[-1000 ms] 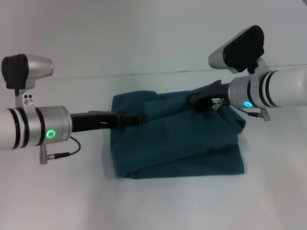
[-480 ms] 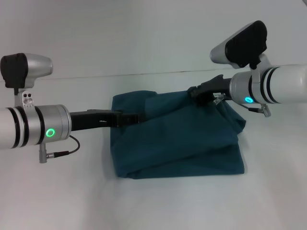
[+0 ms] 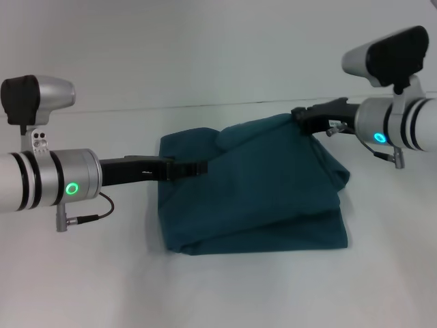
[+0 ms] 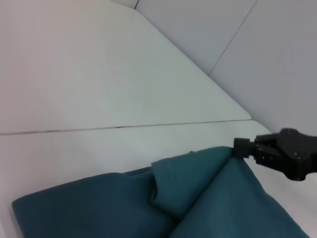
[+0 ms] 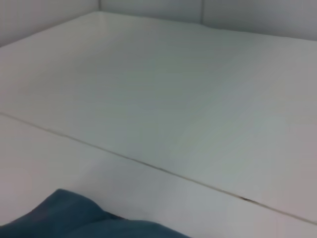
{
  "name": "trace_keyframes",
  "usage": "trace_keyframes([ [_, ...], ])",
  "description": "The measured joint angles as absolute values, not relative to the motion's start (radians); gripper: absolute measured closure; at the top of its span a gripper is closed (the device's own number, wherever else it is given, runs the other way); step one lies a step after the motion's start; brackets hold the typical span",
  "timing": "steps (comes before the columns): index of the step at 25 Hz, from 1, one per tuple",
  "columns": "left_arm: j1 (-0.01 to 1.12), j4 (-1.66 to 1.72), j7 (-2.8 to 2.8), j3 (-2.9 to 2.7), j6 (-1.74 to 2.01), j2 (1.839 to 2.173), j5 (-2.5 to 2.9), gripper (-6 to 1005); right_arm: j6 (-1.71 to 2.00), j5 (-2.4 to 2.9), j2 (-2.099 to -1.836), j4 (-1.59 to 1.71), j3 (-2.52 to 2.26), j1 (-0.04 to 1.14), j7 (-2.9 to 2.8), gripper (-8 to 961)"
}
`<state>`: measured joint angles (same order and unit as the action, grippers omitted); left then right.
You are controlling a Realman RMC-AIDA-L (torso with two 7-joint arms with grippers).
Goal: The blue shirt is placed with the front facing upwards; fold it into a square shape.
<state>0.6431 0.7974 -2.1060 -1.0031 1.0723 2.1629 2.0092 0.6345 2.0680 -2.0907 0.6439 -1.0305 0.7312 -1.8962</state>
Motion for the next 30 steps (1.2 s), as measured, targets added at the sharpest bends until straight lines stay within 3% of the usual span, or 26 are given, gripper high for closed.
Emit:
trace_keyframes([
  [15, 0.647, 0.798, -2.092, -1.002, 1.072, 2.161, 2.008, 156, 0.636, 1.905, -2.09, 0.642, -1.026, 0.615, -1.888, 917],
  [25, 0.653, 0.798, -2.08, -1.002, 1.072, 2.161, 2.008, 156, 0.688, 1.867, -2.084, 0.726, -0.984, 0.606, -1.887, 898],
  [30, 0.655, 0.797, -2.078, -1.002, 1.069, 2.163, 2.008, 156, 0.726, 1.871, -2.055, 0.713, -0.985, 0.667, -1.95, 685],
])
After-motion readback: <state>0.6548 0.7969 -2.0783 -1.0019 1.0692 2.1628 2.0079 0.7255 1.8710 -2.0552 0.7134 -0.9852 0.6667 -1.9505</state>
